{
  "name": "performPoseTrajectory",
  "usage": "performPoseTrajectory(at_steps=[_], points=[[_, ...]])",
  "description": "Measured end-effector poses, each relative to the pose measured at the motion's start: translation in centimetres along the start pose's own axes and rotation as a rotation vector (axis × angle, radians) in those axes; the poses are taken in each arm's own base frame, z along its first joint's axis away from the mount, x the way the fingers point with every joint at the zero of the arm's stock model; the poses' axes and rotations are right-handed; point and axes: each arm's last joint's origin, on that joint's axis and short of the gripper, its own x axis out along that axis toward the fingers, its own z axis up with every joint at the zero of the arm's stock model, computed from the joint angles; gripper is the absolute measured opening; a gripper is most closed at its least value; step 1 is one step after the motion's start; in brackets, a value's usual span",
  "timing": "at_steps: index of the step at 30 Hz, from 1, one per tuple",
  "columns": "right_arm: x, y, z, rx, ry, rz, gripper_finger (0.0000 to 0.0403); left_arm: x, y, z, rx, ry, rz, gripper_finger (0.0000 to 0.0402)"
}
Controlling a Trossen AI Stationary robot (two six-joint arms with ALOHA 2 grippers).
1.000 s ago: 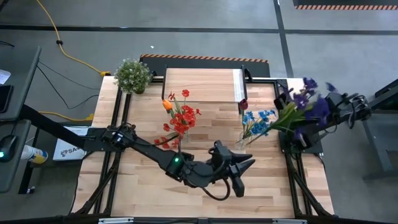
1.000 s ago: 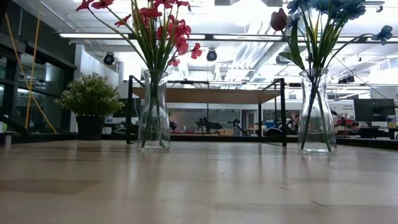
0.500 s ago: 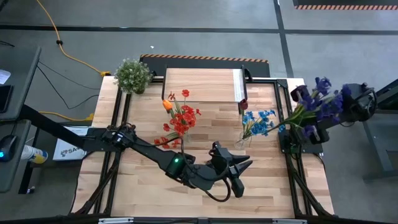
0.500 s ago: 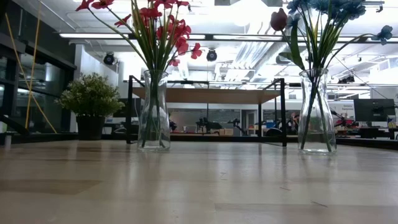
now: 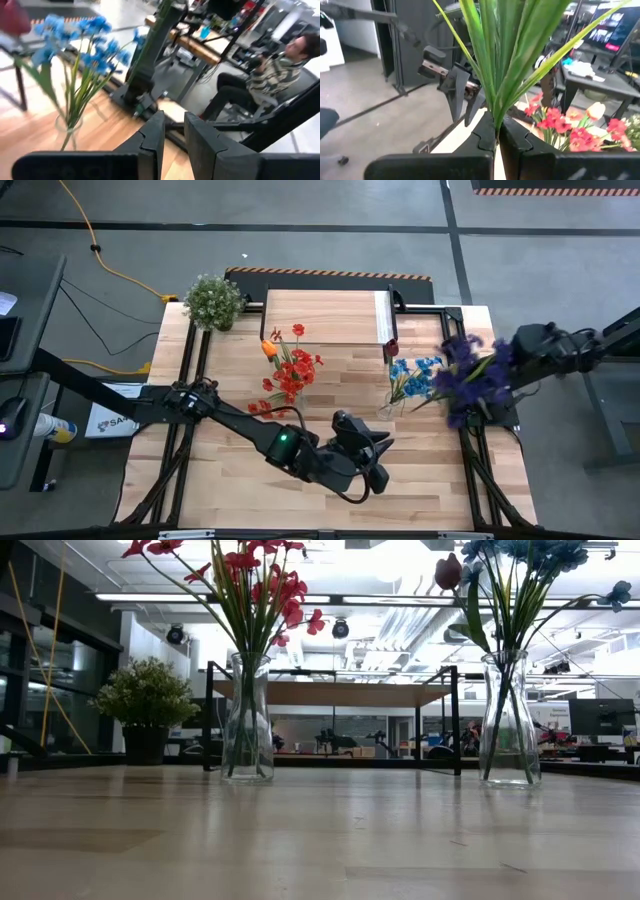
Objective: Pick and place flowers into a vace then onto a shelf
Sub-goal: Put the violet flowers into the right transparent vase
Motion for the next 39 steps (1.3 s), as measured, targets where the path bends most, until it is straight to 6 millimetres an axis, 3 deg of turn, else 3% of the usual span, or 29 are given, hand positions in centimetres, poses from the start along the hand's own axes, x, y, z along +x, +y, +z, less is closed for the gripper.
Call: performPoseTrajectory(at_steps=[20,27,39], points=[[5.8,-0.8,-2.1,-0.059,0.215,-0.077,0.0000,-1.1,2.4,-3.9,-0.107,0.395,0.144,0.0104],[6.9,-0.4,-3.3,-0.079,0.345,-0.140,0.0000,-1.5,2.7,-5.2,-0.144,0.440,0.184,0.0104],[8.1,0.5,-4.3,-0.130,0.457,-0.232,0.0000,-1.3,2.8,-5.3,-0.147,0.437,0.185,0.0104]])
